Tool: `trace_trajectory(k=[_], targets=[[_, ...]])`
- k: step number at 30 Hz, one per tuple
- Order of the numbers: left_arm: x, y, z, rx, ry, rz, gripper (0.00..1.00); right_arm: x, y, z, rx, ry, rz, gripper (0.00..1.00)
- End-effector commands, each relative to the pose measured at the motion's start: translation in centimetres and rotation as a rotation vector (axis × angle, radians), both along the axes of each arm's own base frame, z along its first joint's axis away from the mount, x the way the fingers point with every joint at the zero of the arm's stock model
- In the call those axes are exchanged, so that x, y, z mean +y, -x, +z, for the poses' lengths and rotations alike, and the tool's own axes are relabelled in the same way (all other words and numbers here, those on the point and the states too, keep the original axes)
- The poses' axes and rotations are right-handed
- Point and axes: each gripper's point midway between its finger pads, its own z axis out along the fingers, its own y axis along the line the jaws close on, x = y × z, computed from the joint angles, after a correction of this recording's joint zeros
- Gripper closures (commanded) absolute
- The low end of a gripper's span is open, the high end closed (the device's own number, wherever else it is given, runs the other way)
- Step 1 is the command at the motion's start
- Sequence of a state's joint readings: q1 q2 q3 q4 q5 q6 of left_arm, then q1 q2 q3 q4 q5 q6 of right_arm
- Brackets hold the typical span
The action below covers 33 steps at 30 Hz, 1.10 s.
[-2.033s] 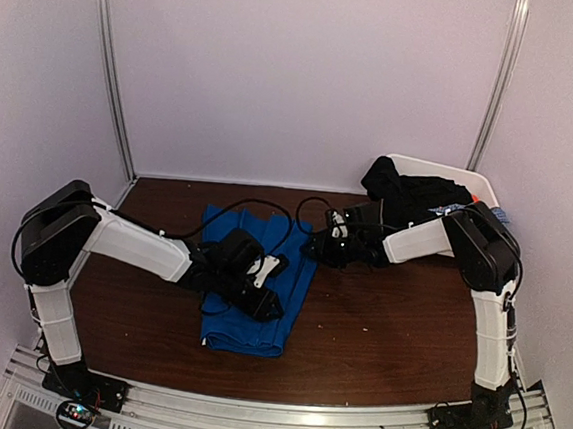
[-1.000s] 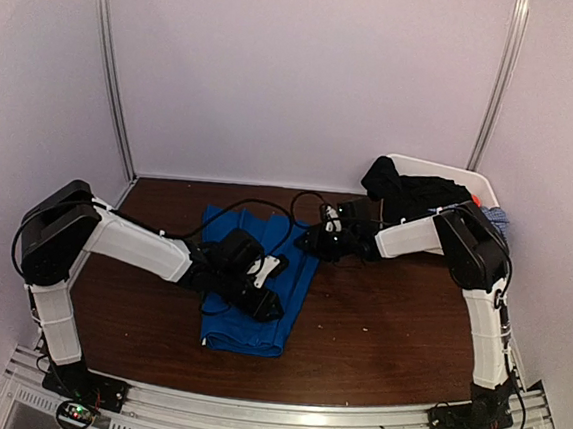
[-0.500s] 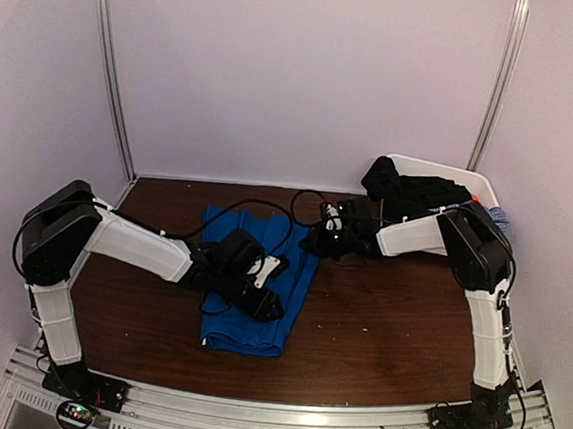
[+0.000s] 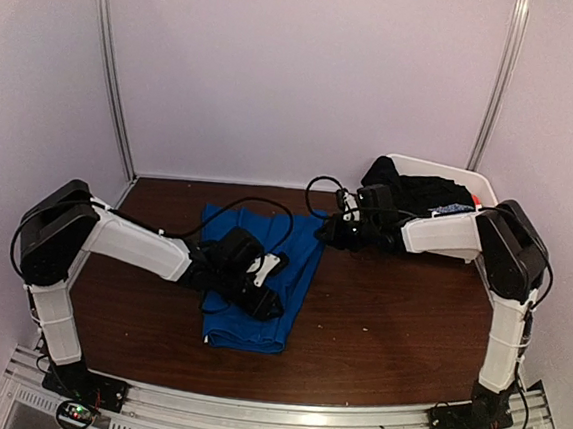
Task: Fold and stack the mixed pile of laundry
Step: Adjust the rectangle-folded skirt at the center of the board.
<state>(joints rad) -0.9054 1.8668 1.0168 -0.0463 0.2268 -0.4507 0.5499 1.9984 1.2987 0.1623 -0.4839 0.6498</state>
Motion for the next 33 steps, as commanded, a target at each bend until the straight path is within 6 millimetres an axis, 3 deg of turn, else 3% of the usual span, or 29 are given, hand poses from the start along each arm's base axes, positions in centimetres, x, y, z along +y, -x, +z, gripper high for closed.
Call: trace_trajectory(k=[1,5,7,9,14,16,19,23,26,28,33], targets=[[-0.5,1.1,3.7,-0.07,0.066,-0.073,0.49,-3.9,-1.0,-6.1,0.029,0.189,-0.069,1.0],[-0.6,1.8,9.1,-0.185,0.15,-0.124,0.44,-3.0,-2.3,-8.9,0.041,0.232,-0.016,1.0],[0.9,1.7,11.2,-0.272,0.141,-0.114,0.38,-2.8,-2.9,-9.5,0.034,0.249,-0.011,1.0],[2.8,2.0,11.9,-0.36,0.093,-0.133,0.36,-2.7,-3.4,-9.7,0.022,0.27,-0.003,1.0],[7.0,4.3,11.1,-0.561,-0.079,-0.211,0.29,-2.6,-3.8,-9.7,-0.033,0.321,0.048,1.0],[7.9,5.8,10.1,-0.635,-0.14,-0.28,0.28,-2.3,-3.3,-8.8,-0.045,0.323,0.093,0.91],[8.1,7.5,8.9,-0.724,-0.22,-0.373,0.29,-1.9,-2.4,-5.6,-0.086,0.274,0.122,0.69],[7.1,8.6,7.5,-0.8,-0.326,-0.461,0.31,-1.3,-0.5,0.0,-0.15,0.188,0.159,0.54],[6.8,8.5,6.5,-0.88,-0.42,-0.501,0.31,-0.4,0.3,3.2,-0.197,0.149,0.191,0.52],[6.7,8.4,5.5,-0.904,-0.487,-0.537,0.31,0.7,0.9,4.2,-0.207,0.118,0.231,0.52],[6.1,8.2,3.9,-0.967,-0.609,-0.617,0.33,4.5,3.0,3.2,-0.145,0.021,0.36,0.62]])
